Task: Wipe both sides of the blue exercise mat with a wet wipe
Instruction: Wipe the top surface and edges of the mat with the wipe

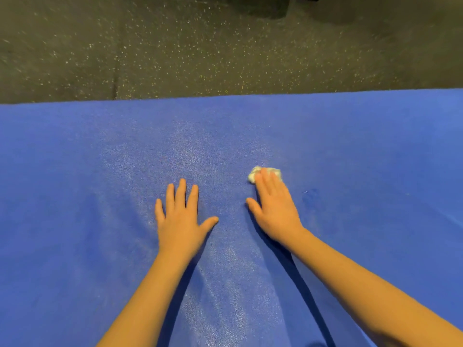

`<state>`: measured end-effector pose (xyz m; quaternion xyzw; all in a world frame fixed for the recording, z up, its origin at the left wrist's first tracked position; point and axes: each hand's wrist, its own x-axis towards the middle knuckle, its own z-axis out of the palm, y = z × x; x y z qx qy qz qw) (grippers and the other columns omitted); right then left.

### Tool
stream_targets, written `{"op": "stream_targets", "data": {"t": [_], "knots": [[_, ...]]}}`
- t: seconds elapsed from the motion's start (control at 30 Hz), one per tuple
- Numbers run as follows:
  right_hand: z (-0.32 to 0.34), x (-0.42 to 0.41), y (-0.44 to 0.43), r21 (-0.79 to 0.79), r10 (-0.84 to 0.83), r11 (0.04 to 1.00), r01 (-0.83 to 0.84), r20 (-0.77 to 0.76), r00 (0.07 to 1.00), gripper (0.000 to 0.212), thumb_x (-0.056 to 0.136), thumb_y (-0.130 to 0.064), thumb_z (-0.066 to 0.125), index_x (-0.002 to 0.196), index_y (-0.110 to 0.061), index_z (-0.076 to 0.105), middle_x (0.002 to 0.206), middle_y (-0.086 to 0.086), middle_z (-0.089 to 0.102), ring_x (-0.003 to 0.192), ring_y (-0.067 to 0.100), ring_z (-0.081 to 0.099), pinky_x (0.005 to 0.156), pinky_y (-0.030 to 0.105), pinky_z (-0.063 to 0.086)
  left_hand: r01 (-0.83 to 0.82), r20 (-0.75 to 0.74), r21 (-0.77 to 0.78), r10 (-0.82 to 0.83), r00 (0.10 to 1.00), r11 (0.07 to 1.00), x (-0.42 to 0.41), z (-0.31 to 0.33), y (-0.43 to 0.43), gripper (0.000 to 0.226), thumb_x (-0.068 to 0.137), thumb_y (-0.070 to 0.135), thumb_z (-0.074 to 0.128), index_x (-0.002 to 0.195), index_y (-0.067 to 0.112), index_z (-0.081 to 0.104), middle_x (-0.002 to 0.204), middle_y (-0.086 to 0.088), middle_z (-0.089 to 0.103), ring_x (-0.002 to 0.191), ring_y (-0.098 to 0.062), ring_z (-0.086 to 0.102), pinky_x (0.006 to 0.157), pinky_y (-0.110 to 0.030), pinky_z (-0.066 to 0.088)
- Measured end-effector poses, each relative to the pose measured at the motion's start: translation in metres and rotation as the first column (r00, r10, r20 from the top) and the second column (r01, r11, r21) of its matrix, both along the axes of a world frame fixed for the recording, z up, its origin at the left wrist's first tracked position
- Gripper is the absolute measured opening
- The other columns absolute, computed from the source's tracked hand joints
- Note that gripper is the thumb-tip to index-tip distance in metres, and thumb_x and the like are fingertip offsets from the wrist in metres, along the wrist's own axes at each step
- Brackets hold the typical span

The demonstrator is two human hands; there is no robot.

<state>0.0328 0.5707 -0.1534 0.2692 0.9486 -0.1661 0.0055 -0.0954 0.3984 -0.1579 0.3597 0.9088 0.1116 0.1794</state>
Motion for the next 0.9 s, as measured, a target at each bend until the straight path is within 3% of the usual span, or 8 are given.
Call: {"op": "stream_targets", "data": {"t": [0.1,0.23,0.3,0.47,0.67,0.77,0.83,0.9], "knots": [[0.001,0.022,-0.01,0.022,0.261,0.964,-0.266,0.119,0.958,0.063,0.089,-0.048,0.028,0.142,-0.015,0.036,0.153,0.0,0.029,0.141,0.023,0.024,0.115,0.044,0.021,-0.02,0.014,0.027,0.02,1.0,0.999,0.001,-0.001,-0.002,0.085,0.086,0.061,0.056,0.154,0.023,0.022,0.163,-0.001,0.004,0.15,-0.025,-0.004,0.117,-0.048,0.0],[0.003,0.035,0.011,0.11,-0.107,0.99,0.09,0.159,0.981,0.048,0.094,-0.044,0.029,0.136,-0.022,0.037,0.15,-0.006,0.028,0.136,0.021,0.028,0.11,0.046,0.023,-0.007,-0.002,-0.019,0.007,1.0,1.0,0.003,0.002,-0.001,0.083,0.088,0.063,0.049,0.154,0.023,0.017,0.163,-0.001,0.001,0.15,-0.024,-0.006,0.117,-0.048,-0.001],[0.004,0.036,0.0,0.107,-0.135,0.987,0.12,0.148,0.98,0.053,0.09,-0.05,0.028,0.134,-0.021,0.036,0.147,-0.003,0.029,0.134,0.024,0.029,0.106,0.043,0.028,-0.008,-0.007,-0.038,0.008,1.0,0.999,0.004,0.004,-0.002,0.083,0.089,0.063,0.047,0.155,0.023,0.016,0.163,-0.002,0.001,0.15,-0.025,-0.006,0.118,-0.049,0.001],[0.023,0.061,-0.027,-0.038,0.388,0.919,-0.392,0.259,0.884,0.075,0.086,-0.059,0.013,0.15,-0.02,0.02,0.159,-0.004,0.011,0.146,0.018,0.006,0.115,0.043,0.007,-0.02,0.024,-0.12,0.023,0.999,0.993,0.017,0.018,0.002,0.079,0.091,0.058,0.05,0.154,0.023,0.017,0.163,0.0,0.001,0.149,-0.026,-0.004,0.117,-0.053,0.009],[0.008,0.075,-0.011,0.078,-0.132,0.99,0.117,0.222,0.966,0.054,0.091,-0.049,0.025,0.138,-0.024,0.032,0.151,-0.005,0.024,0.14,0.023,0.022,0.11,0.051,0.022,0.051,0.121,-0.162,-0.031,0.992,0.985,0.047,0.022,-0.025,0.088,0.086,0.064,0.054,0.154,0.029,0.011,0.163,0.003,-0.007,0.149,-0.021,-0.011,0.119,-0.052,0.004],[0.014,0.084,-0.044,-0.067,0.144,0.988,-0.136,0.141,0.979,0.054,0.087,-0.052,0.026,0.131,-0.024,0.038,0.147,-0.006,0.029,0.139,0.023,0.022,0.107,0.046,0.029,0.012,0.114,-0.139,0.004,0.993,0.99,0.05,0.021,-0.024,0.087,0.085,0.061,0.057,0.154,0.029,0.014,0.163,0.003,-0.005,0.149,-0.021,-0.009,0.118,-0.052,0.004],[0.022,0.099,-0.048,-0.089,0.311,0.95,-0.3,0.165,0.936,0.062,0.088,-0.054,0.02,0.141,-0.024,0.034,0.154,-0.008,0.023,0.143,0.018,0.016,0.114,0.041,0.018,0.007,0.117,-0.13,0.009,0.993,0.991,0.052,0.021,-0.021,0.087,0.085,0.06,0.059,0.154,0.029,0.016,0.163,0.003,-0.004,0.149,-0.021,-0.008,0.118,-0.052,0.004],[0.023,0.109,-0.036,-0.03,0.226,0.974,-0.225,0.2,0.953,0.065,0.088,-0.054,0.012,0.146,-0.028,0.029,0.156,-0.012,0.019,0.145,0.013,0.013,0.115,0.042,0.008,0.006,0.111,-0.122,0.007,0.994,0.993,0.053,0.021,-0.022,0.087,0.085,0.06,0.059,0.154,0.028,0.016,0.163,0.003,-0.004,0.149,-0.021,-0.009,0.118,-0.052,0.003]]}}
